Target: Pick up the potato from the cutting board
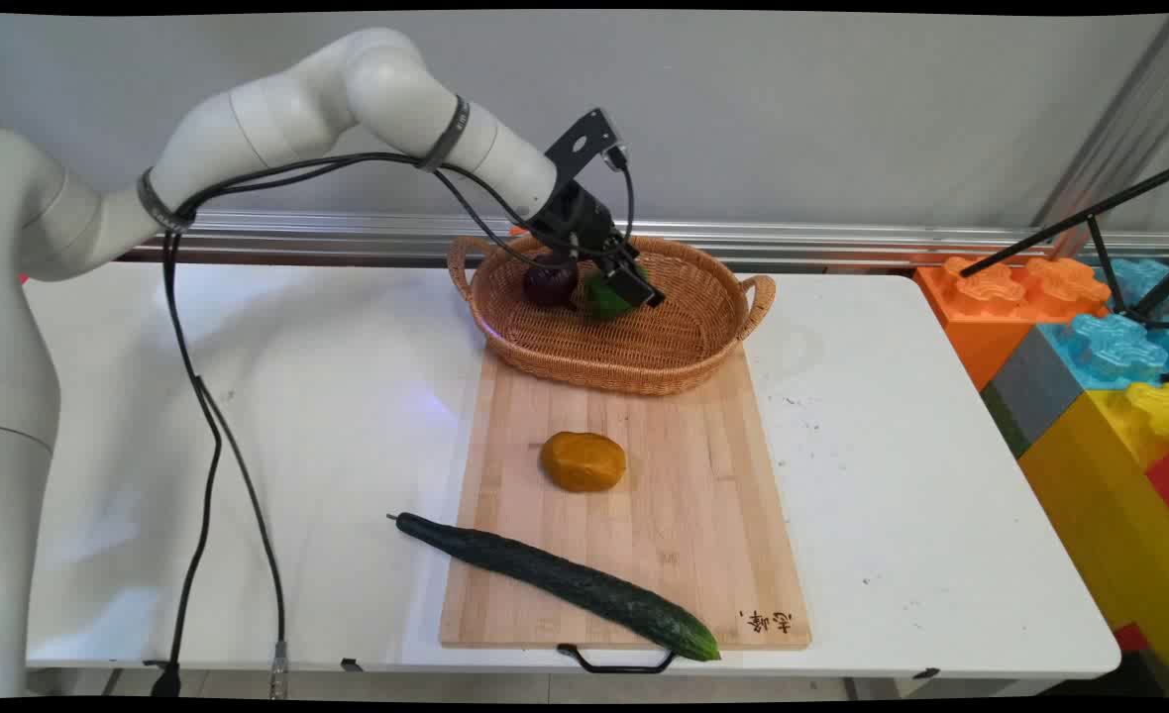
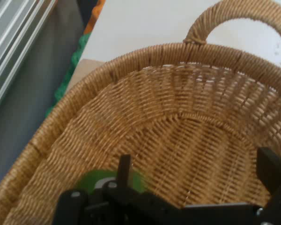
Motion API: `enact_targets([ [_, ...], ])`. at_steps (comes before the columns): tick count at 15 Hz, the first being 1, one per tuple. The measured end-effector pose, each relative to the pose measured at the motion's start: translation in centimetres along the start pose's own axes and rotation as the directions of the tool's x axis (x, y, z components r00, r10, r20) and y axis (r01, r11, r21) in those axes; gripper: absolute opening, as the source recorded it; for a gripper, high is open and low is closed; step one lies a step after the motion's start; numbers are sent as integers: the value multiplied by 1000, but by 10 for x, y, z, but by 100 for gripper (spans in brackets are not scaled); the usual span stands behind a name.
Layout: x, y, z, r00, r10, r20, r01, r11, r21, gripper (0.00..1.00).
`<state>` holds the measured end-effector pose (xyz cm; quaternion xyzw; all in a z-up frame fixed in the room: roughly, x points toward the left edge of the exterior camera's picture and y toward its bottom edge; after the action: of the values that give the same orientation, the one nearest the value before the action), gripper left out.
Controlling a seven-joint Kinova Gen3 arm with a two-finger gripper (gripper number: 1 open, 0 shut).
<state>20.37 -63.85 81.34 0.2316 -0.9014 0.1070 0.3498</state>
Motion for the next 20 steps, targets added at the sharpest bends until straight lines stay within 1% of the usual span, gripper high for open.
enact_targets([
  [2, 5, 4, 0, 1000, -18, -12, 18, 1000, -17, 100],
  [4, 13, 10, -9, 999, -22, -33, 21, 999, -36, 100],
  [6, 21, 18, -27, 999, -14, -47, 12, 999, -47, 100],
  [8, 24, 26, -46, 999, -4, -43, 2, 998, -56, 100],
  [11, 20, 41, -93, 1000, 24, -2, -24, 996, -86, 100],
  [13, 12, 50, -128, 998, 55, 37, -50, 991, -123, 100],
  [15, 2, 58, -154, 994, 85, 64, -74, 984, -159, 100],
  [18, -18, 69, -180, 987, 128, 92, -105, 970, -219, 100],
  [20, -34, 76, -186, 982, 161, 102, -130, 957, -258, 100],
])
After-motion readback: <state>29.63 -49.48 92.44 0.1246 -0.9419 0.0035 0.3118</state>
